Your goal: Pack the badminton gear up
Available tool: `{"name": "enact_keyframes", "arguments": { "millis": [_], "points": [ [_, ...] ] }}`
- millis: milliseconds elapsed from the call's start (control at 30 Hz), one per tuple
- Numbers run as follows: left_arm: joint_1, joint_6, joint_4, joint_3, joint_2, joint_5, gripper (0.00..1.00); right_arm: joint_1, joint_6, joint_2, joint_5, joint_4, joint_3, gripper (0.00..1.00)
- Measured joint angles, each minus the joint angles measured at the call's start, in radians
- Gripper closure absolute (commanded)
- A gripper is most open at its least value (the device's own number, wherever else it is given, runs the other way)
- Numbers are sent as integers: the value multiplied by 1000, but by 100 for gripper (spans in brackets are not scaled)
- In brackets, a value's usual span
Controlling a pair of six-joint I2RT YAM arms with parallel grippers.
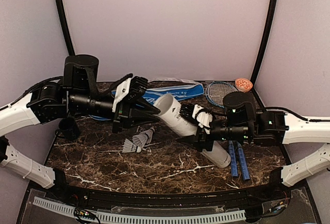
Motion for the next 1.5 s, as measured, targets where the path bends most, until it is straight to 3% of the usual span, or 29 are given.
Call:
{"name": "enact_keyframes", "arguments": {
  "millis": [367,900,1267,1500],
  "points": [
    [0,-23,-15,0,5,30,100,2,-23,0,-2,-16,0,41],
    [8,-90,74,-76,-39,71,100,14,-41,-8,-3,-4,-11,44],
    [112,-205,216,-138,-170,163,100,7,-40,-9,44,-12,-41,45],
    [123,-271,304,-191,-224,96,100,6,-29,-27,56,-19,-42,45]
  ]
}}
